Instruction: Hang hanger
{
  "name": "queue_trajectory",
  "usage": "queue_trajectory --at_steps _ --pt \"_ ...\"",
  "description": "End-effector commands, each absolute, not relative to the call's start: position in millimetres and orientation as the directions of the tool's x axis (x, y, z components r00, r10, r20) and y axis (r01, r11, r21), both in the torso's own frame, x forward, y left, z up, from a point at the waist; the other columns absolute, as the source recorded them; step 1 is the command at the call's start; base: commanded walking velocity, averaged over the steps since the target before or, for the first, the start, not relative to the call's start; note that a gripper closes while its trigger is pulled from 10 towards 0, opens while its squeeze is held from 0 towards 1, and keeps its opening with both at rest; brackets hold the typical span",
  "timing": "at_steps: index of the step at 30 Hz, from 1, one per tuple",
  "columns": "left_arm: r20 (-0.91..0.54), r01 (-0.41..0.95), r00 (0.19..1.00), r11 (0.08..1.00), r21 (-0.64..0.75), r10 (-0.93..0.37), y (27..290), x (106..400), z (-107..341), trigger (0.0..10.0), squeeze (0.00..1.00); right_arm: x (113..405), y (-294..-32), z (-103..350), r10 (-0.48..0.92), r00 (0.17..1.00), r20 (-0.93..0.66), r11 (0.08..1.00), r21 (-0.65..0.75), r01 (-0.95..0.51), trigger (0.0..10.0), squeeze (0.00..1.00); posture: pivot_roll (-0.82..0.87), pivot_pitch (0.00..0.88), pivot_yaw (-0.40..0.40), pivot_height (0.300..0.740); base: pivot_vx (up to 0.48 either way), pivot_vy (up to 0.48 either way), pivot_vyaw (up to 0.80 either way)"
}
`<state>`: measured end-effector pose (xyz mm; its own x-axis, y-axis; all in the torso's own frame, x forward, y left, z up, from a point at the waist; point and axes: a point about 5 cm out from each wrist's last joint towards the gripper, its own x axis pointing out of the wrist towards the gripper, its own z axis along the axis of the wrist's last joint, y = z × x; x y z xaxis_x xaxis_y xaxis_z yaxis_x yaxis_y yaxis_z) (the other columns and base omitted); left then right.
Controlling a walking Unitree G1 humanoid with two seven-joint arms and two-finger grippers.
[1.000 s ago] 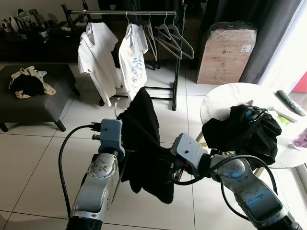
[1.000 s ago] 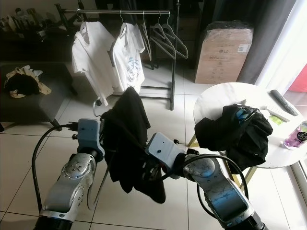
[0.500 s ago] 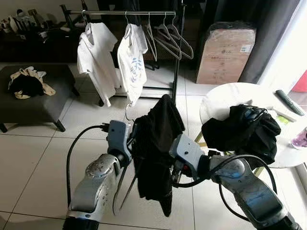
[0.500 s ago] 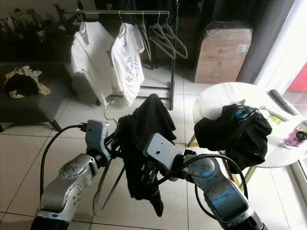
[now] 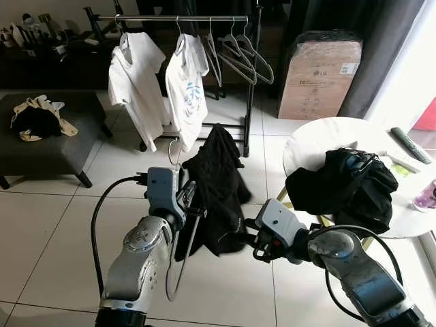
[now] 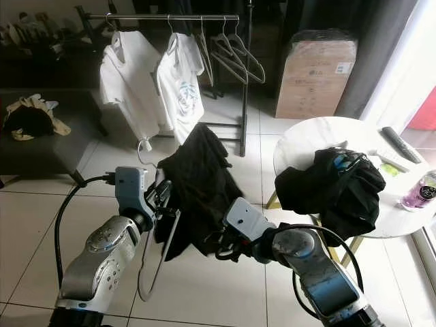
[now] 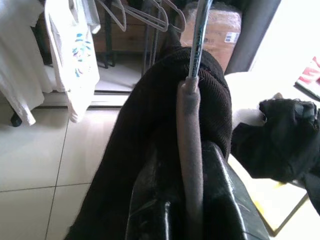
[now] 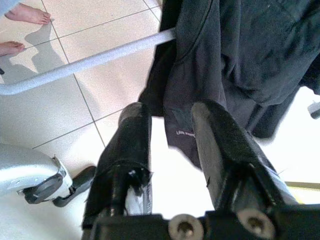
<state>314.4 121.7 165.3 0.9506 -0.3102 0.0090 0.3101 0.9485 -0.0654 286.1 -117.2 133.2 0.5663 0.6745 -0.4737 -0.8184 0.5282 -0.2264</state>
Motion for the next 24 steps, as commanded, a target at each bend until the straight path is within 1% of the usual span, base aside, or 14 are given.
queue_trajectory --at_steps 1,2,3,8,10,14,16,17,18,19,20,22,23,24 --pt "0.042 0.350 0.936 0.937 -0.003 -0.350 122.9 312.2 174.5 10.0 0.00 289.1 -128.2 132.6 0.636 0.609 -0.475 0.571 -0.241 -0.785 10.0 1.00 0.00 0.180 0.016 0.740 0.000 0.000 0.00" --pt "0.030 0.366 0.930 0.931 0.002 -0.366 123.3 311.6 172.9 10.0 0.00 291.2 -130.5 133.6 0.624 0.625 -0.469 0.586 -0.248 -0.771 10.0 1.00 0.00 0.179 0.015 0.740 0.000 0.000 0.00" --pt "0.004 0.399 0.917 0.917 0.024 -0.399 124.6 309.9 169.5 10.0 0.00 296.3 -135.5 136.1 0.593 0.665 -0.454 0.621 -0.268 -0.737 10.0 1.00 0.00 0.179 0.015 0.740 0.000 0.000 0.00" --pt "-0.076 0.513 0.858 0.855 0.074 -0.509 128.2 302.4 158.2 10.0 0.00 309.4 -144.9 144.8 0.521 0.755 -0.399 0.706 -0.297 -0.643 10.0 1.00 -0.01 0.179 0.017 0.740 0.000 0.000 0.00" --pt "-0.149 0.614 0.787 0.783 0.097 -0.599 138.6 291.2 147.0 10.0 0.00 317.8 -154.9 155.6 0.470 0.808 -0.355 0.749 -0.325 -0.578 10.0 1.00 -0.01 0.178 0.016 0.740 0.000 0.000 0.00" --pt "-0.183 0.648 0.757 0.756 0.094 -0.627 150.7 285.0 141.0 10.0 0.00 318.6 -166.1 163.2 0.465 0.813 -0.350 0.743 -0.345 -0.574 10.0 1.00 -0.01 0.178 0.016 0.740 0.000 0.000 0.00" --pt "-0.205 0.663 0.744 0.740 0.114 -0.636 154.8 282.7 138.4 10.0 0.00 316.2 -170.4 165.7 0.487 0.795 -0.362 0.715 -0.356 -0.601 10.0 1.00 -0.02 0.179 0.014 0.740 0.000 0.000 0.00" --pt "-0.222 0.682 0.726 0.721 0.119 -0.651 157.5 280.5 136.7 10.0 0.00 313.8 -173.3 167.9 0.511 0.776 -0.369 0.686 -0.369 -0.627 10.0 1.00 -0.02 0.179 0.013 0.740 0.000 0.000 0.00" --pt "-0.231 0.697 0.712 0.707 0.119 -0.663 159.1 279.0 136.2 10.0 0.00 311.2 -175.6 170.3 0.536 0.758 -0.371 0.661 -0.373 -0.651 10.0 0.04 -0.02 0.180 0.012 0.740 0.000 0.000 0.00" --pt "-0.236 0.706 0.703 0.698 0.120 -0.671 160.1 278.1 135.8 10.0 0.00 309.6 -177.1 171.9 0.553 0.746 -0.372 0.646 -0.375 -0.665 10.0 0.04 -0.02 0.180 0.012 0.740 0.000 0.000 0.00" --pt "-0.242 0.723 0.686 0.681 0.117 -0.686 160.8 276.4 135.5 10.0 0.00 306.9 -179.5 174.1 0.573 0.725 -0.381 0.621 -0.375 -0.688 10.0 0.00 -0.03 0.179 0.011 0.740 0.000 0.000 0.00" --pt "-0.254 0.761 0.646 0.636 0.131 -0.720 161.6 272.7 135.3 10.0 0.00 301.0 -183.9 176.6 0.614 0.676 -0.408 0.553 -0.388 -0.737 10.0 0.00 -0.03 0.179 0.012 0.740 0.000 0.000 0.00" --pt "-0.257 0.773 0.631 0.620 0.134 -0.732 161.9 271.5 135.1 10.0 0.00 297.6 -186.2 176.4 0.630 0.645 -0.432 0.518 -0.386 -0.764 10.0 0.00 -0.03 0.178 0.012 0.740 0.000 0.000 0.00" --pt "-0.263 0.807 0.588 0.573 0.139 -0.765 161.2 267.5 134.4 10.0 0.00 292.3 -188.1 175.4 0.653 0.596 -0.468 0.464 -0.376 -0.802 10.0 0.00 -0.03 0.175 0.013 0.740 0.000 0.000 0.00"
